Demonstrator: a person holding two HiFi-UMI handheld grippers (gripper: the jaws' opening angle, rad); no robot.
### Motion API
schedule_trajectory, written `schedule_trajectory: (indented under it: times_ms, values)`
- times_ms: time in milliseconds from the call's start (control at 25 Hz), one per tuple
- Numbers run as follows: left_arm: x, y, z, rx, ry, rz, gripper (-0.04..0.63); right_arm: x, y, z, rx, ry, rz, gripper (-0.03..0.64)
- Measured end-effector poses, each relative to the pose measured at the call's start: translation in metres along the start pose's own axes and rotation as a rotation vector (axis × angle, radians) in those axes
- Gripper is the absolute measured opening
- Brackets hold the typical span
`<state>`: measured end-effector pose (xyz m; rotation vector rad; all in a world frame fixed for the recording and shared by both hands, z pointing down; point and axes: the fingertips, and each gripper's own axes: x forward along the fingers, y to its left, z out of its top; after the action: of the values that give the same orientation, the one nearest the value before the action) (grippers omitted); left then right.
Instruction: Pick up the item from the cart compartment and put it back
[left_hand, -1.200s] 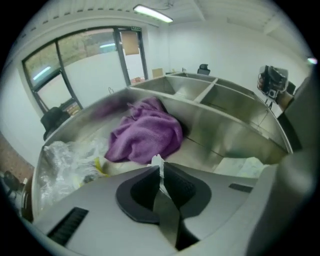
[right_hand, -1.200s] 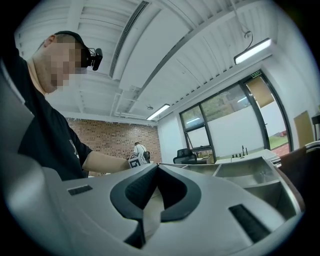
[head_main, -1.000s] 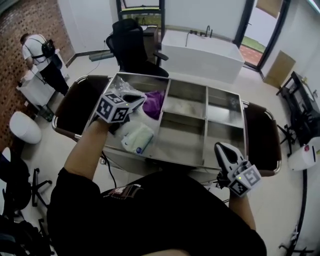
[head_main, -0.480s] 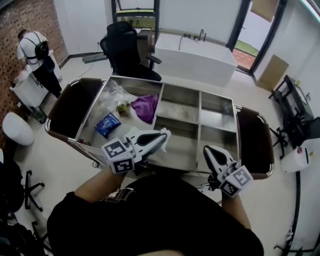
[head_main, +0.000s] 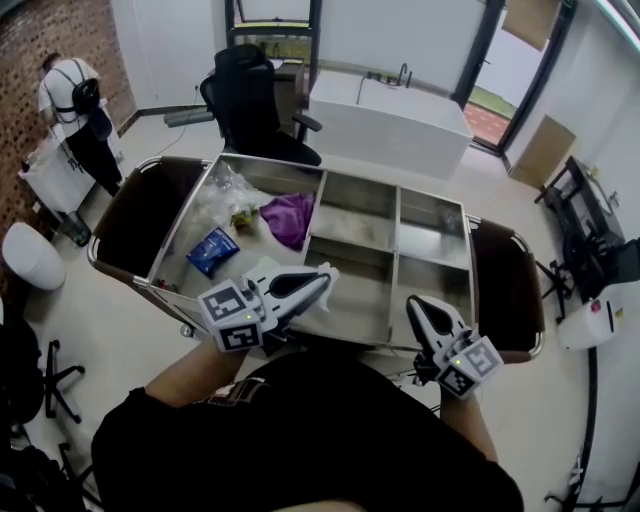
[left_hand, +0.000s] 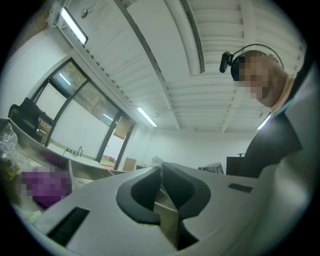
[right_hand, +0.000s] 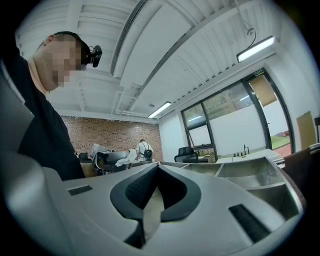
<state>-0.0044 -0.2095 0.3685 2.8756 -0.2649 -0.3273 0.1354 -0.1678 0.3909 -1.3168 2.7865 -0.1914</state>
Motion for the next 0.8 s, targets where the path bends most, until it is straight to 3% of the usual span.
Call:
schedule_trajectory:
  times_ms: [560, 680, 800]
  values:
    - [0.001, 0.002, 0.005, 0.013, 0.036, 0.003, 0.008, -0.004, -0.002, -0.003, 0.007, -0.012, -0.013, 0.002]
    - [0.014, 0.012, 0.015, 0.064, 0.071, 0.005, 0.008, -0.011, -0.005, -0.001, 0.010, -0.026, -0.021, 0.002]
    - [0.048, 0.024, 0.038, 0.162, 0.130, 0.003, 0.009, -0.023, -0.007, 0.000, 0.010, -0.037, -0.030, 0.002]
